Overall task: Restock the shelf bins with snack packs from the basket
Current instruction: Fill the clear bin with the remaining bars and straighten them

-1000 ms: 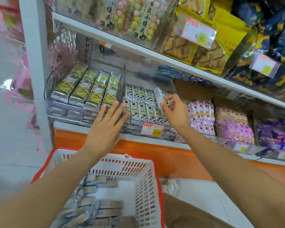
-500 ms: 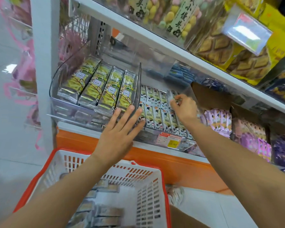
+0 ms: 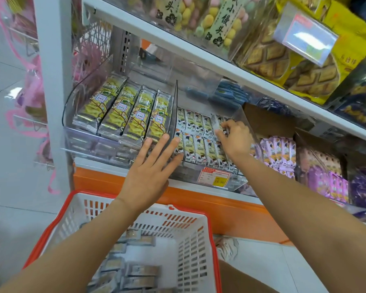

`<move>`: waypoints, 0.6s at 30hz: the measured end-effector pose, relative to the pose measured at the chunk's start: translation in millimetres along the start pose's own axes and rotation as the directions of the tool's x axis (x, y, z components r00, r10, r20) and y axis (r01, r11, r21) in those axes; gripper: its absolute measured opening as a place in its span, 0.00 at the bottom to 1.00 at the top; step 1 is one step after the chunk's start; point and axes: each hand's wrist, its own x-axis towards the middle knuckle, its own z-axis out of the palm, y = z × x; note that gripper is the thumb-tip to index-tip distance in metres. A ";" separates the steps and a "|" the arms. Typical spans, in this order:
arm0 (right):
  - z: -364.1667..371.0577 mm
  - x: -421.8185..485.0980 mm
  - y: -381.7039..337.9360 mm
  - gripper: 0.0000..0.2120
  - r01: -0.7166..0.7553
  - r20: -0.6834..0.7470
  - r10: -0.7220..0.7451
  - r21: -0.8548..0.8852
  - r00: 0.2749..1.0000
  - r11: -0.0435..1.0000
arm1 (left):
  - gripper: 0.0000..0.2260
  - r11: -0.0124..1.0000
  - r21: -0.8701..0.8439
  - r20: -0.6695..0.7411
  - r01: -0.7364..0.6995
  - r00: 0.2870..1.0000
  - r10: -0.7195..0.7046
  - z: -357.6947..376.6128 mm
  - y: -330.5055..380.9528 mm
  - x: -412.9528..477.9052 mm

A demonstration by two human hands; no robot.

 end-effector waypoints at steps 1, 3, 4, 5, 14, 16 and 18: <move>-0.7 -0.7 0.4 0.14 0.002 0.002 -0.002 -0.006 1.000 1.000 | 0.35 1.000 0.001 0.007 0.001 1.000 -0.001 -0.8 0.1 -0.2; -1.0 -2.4 0.7 0.16 0.007 0.012 -0.007 -0.011 1.000 1.000 | 0.35 1.000 0.001 0.023 0.000 1.000 0.000 -2.5 -0.2 -0.3; -1.1 -3.5 0.8 0.16 0.009 0.020 -0.008 -0.013 1.000 1.000 | 0.35 1.000 0.001 0.032 -0.002 0.999 0.002 -3.5 -0.3 -0.3; -1.2 -4.6 1.0 0.17 0.009 0.024 -0.009 -0.014 1.000 1.000 | 0.35 1.000 0.004 0.040 -0.005 0.999 0.005 -4.5 -0.4 -0.2; -23.4 -46.4 -15.2 0.15 0.108 -0.033 -0.103 0.299 0.994 0.948 | 0.39 0.999 0.036 0.078 -0.029 0.997 0.027 -18.5 12.2 -5.3; -30.1 -67.0 -23.8 0.13 0.147 -0.052 -0.139 0.416 0.989 0.897 | 0.39 0.999 0.022 0.087 -0.036 0.996 0.034 -20.3 19.4 -9.1; -35.5 -88.8 -31.8 0.12 0.173 -0.057 -0.167 0.495 0.984 0.851 | 0.38 1.000 0.002 0.102 -0.020 0.995 0.020 -20.9 25.8 -13.6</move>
